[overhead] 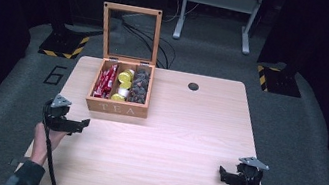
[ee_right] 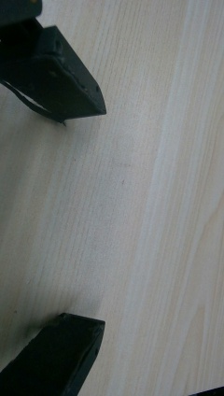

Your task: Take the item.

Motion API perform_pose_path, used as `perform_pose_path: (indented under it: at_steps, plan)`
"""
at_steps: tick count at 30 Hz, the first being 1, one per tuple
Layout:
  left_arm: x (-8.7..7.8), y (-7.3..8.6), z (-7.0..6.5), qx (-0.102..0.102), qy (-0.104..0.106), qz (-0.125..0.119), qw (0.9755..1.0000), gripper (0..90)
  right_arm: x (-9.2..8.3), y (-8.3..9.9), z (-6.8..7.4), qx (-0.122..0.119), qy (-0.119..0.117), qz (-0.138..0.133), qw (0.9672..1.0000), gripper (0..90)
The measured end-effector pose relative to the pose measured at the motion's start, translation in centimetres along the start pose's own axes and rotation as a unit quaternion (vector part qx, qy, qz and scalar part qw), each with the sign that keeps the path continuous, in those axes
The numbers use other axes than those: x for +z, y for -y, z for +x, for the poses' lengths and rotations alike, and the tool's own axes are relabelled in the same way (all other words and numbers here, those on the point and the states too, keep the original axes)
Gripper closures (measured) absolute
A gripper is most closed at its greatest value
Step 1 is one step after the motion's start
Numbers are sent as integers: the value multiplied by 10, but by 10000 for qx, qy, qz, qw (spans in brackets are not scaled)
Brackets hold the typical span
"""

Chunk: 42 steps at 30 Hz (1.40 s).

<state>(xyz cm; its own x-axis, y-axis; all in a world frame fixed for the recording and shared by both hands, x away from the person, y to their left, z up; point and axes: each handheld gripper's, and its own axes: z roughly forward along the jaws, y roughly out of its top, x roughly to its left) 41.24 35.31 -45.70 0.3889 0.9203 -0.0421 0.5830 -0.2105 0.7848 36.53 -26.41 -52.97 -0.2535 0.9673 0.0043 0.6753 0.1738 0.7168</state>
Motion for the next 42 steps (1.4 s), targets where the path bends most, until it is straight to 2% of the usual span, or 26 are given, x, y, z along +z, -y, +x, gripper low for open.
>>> perform_pose_path:
  at_steps: [8, 15, 17, 21, 22, 27, 29, 31, 33, 36, 39, 40, 42]
  plan:
    - [5, -21, 1, 76, 29, -53, 10000, 30, 0, 0, 1, 34, -12, -26, 10000, 0]
    - [11, -43, 6, 38, 0, -128, 9999, 24, 0, 0, 1, 39, 2, -40, 10000, 0]
    - [15, -50, 6, 81, 11, -97, 9999, 24, 0, 0, 0, -31, 25, -2, 10000, 0]
    - [24, -61, 6, 124, 74, -21, 9999, 20, 0, 0, 0, -16, 24, -9, 10000, 0]
    - [28, -66, 6, 153, 28, 10, 9999, 15, 0, 0, 1, -4, 31, -14, 10000, 0]
    - [35, -75, 8, 81, 37, -68, 9999, 0, 0, 0, 1, 32, 9, -31, 10000, 0]
    - [39, -80, 9, 45, 66, -75, 9999, 4, 0, 0, 0, -27, 23, -2, 10000, 0]
    - [44, -84, 11, 5, 131, -81, 9999, 41, 0, 0, 0, -32, 23, -3, 10000, 0]
    - [47, -87, 12, 65, 133, -115, 9998, 98, 0, 0, 0, -18, 25, -9, 10000, 0]
    - [54, -90, 17, -44, 179, -96, 9998, 145, 0, 0, 1, 4, 25, -19, 10000, 0]
    - [59, -93, 20, -132, 163, -110, 9997, 147, 0, 0, 1, 5, 23, -21, 10000, 0]
    - [63, -94, 20, -65, 59, -105, 9999, 165, 0, 0, 0, -31, 24, -7, 10000, 0]
    - [67, -94, 20, -50, 55, -60, 10000, 217, 0, 0, 0, -21, 22, -13, 10000, 0]
